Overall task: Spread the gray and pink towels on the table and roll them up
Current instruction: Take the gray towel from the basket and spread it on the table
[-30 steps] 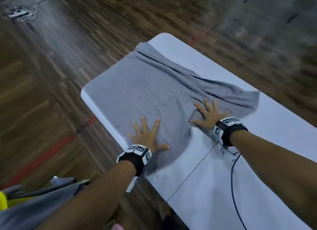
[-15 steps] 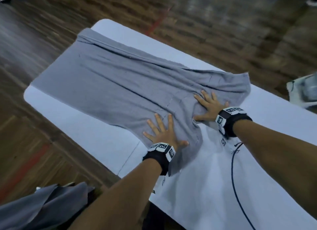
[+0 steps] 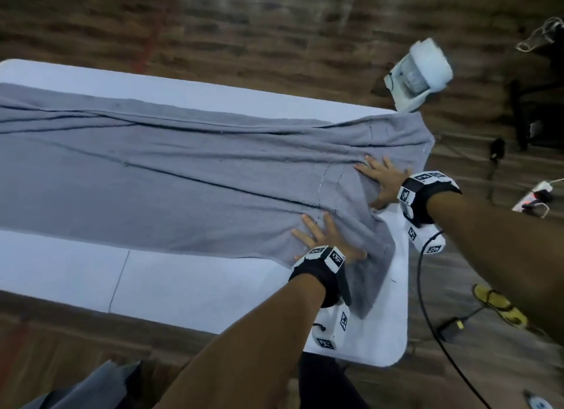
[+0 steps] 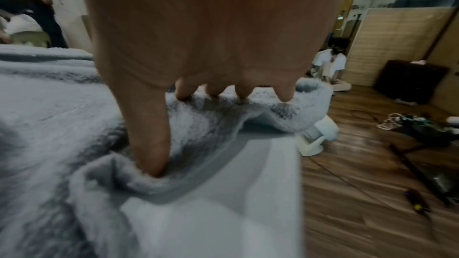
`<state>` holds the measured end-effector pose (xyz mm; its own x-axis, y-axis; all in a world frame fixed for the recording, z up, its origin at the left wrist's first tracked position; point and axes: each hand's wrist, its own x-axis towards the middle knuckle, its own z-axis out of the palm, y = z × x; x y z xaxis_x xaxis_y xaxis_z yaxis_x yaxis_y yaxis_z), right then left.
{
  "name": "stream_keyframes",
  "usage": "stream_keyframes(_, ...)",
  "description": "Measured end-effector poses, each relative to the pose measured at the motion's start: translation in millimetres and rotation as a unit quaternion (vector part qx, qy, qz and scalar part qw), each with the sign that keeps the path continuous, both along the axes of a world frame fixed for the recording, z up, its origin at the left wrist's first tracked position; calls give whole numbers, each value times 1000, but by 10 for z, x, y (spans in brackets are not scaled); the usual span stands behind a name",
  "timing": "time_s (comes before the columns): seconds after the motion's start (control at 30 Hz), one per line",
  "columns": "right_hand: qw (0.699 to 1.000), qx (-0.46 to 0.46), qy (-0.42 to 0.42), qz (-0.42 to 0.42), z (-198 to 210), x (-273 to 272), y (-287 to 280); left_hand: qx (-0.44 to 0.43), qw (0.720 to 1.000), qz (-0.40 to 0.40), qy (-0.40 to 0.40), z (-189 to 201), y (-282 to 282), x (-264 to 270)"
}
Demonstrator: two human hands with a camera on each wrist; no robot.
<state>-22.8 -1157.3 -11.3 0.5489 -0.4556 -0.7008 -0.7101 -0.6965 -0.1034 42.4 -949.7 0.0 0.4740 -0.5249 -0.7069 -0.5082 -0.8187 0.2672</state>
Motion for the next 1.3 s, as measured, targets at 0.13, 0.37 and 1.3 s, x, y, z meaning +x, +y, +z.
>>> stream_keyframes(0.13, 998, -45, -6, -34, 95, -474, 50, 7, 988, -132, 78, 320, 42, -74)
stream_keyframes(0.37, 921, -101, -312, -211, 262, -835, 986, -135, 964, -230, -13, 175, 854, 608)
stream_keyframes(1.3, 965, -28, -53, -254, 196, -1239, 3472, -183, 879, -427, -108, -18, 2293, 1348)
